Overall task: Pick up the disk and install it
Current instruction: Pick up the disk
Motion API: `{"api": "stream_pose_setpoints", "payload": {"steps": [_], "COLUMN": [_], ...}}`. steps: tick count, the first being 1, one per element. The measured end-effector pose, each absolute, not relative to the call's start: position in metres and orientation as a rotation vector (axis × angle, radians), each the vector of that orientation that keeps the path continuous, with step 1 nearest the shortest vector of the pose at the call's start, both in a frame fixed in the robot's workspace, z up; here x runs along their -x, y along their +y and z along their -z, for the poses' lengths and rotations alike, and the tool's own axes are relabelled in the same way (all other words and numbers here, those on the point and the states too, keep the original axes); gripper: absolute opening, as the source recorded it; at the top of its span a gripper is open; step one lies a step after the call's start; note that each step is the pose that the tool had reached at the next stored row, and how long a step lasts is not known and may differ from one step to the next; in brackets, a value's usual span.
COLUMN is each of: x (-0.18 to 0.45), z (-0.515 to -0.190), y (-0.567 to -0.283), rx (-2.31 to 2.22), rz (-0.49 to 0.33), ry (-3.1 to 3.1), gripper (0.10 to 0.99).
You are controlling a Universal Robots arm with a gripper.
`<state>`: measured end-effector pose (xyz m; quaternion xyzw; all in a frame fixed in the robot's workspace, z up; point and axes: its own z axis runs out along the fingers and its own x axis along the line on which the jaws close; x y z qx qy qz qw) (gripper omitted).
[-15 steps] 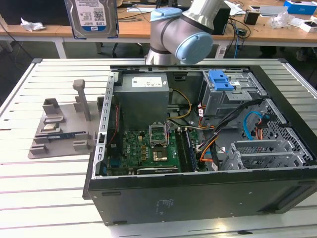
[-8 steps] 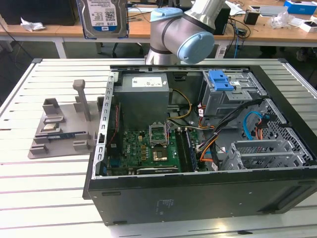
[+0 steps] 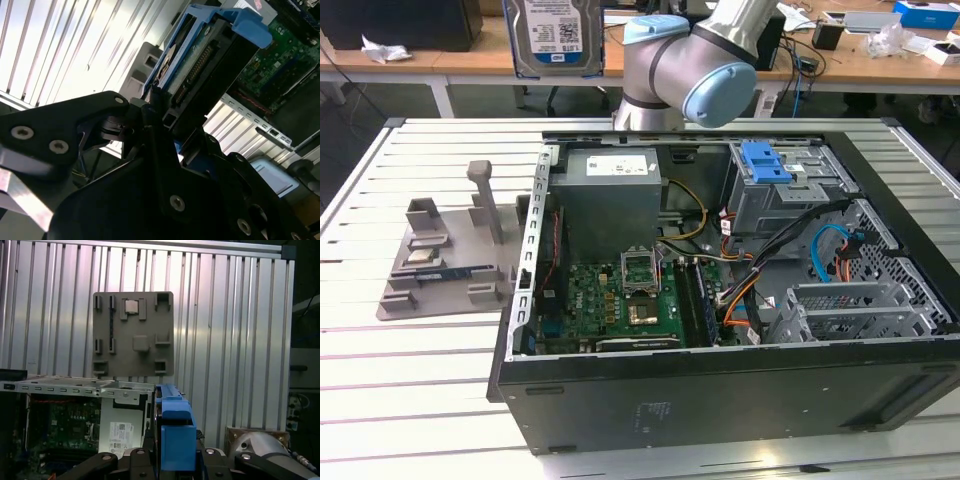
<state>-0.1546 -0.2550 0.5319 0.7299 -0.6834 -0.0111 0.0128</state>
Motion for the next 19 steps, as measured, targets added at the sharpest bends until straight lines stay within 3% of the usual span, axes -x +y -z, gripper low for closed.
{"api": "stream_pose_setpoints", "payload": {"steps": [19], "x": [0.131], "z": [-0.532], "y": [-0.264], "rx": [-2.274], "rz": [0.035], "ry": [-2.129], "gripper": [0.365]}}
